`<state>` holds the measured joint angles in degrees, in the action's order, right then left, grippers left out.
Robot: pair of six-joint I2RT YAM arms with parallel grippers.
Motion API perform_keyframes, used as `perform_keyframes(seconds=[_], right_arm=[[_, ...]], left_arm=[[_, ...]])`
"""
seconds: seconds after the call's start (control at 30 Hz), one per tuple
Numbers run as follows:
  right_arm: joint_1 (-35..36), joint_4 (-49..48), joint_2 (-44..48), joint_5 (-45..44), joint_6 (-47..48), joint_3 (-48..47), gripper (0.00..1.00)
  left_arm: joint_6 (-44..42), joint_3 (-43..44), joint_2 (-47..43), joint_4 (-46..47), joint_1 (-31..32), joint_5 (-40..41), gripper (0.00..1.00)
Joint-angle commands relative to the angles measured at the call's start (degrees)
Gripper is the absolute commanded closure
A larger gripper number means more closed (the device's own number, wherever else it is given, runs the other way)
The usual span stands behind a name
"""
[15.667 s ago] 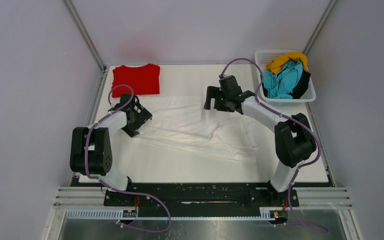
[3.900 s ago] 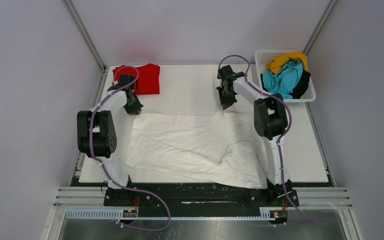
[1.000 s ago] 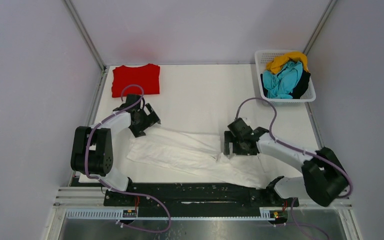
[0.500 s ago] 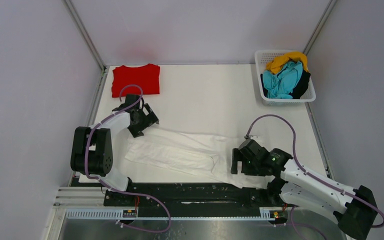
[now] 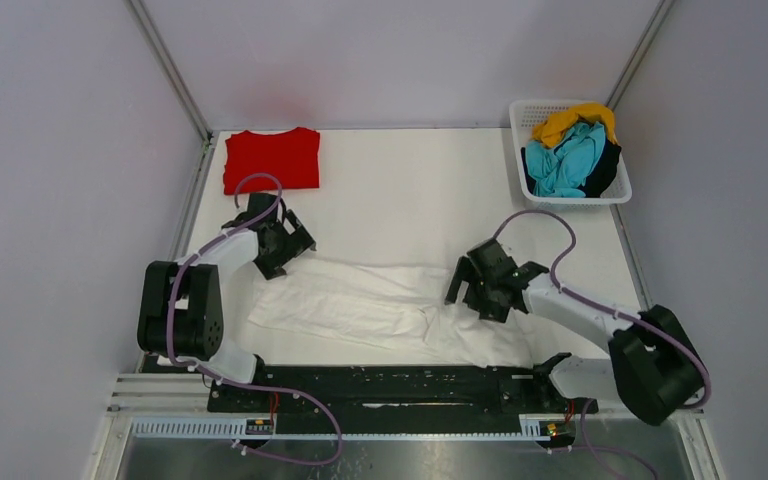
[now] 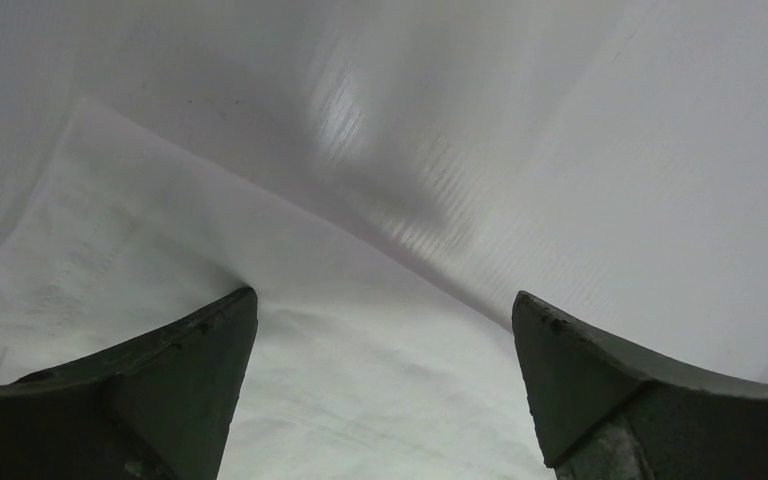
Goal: Fold and stack the t-shirts
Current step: Rotate the tshirt 90 degrees
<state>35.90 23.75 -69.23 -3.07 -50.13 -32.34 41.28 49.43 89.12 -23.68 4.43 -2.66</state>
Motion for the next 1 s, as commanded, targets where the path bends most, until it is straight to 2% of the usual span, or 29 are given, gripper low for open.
perform_keyframes(seconds=[0.0,0.17,0.2,0.33,0.5,0.6,0.67,0.8,0.83,0.97], right_arm=[[-6.9,-9.9,-11.5,2.7,3.6,-5.0,0.01],[-13.8,-9.9,-28.9,9.4,8.5,-19.8,0.0],[-14.8,-9.0,-32.1,10.1,9.4,-25.1,0.01],[-17.5,-0.6,-43.7,11.1,13.8,-43.4,0.01],[-17.8,10.5,-56.9,13.9,17.8,-66.2,0.01],[-17.8,14.8,-65.1,15.9,16.5,-79.4,0.01],[-17.7,20.4,-72.7,20.3,15.2,-91.3,0.01],[-17.7,27.3,-83.1,23.3,11.3,-112.7,0.0],[-17.6,26.4,-84.1,24.5,10.3,-115.5,0.0],[-17.8,17.2,-84.3,26.1,6.4,-113.2,0.01]], left_arm=[[4.0,-3.6,-4.1,1.1,0.2,1.4,0.01],[8.2,-8.6,-8.6,2.5,2.2,0.9,0.01],[9.7,-10.1,-9.9,2.7,3.3,1.3,0.01],[16.1,-18.3,-15.7,5.9,7.6,0.0,0.01],[28.4,-26.3,-25.1,8.0,19.4,2.4,0.01],[35.2,-28.7,-29.4,8.8,26.5,5.8,0.01],[39.1,-29.3,-31.4,9.1,31.0,7.6,0.01],[41.1,-27.9,-30.8,9.5,38.5,9.1,0.01],[41.0,-27.1,-29.9,9.4,40.1,8.6,0.01],[40.3,-23.3,-23.2,9.5,45.5,7.5,0.01]])
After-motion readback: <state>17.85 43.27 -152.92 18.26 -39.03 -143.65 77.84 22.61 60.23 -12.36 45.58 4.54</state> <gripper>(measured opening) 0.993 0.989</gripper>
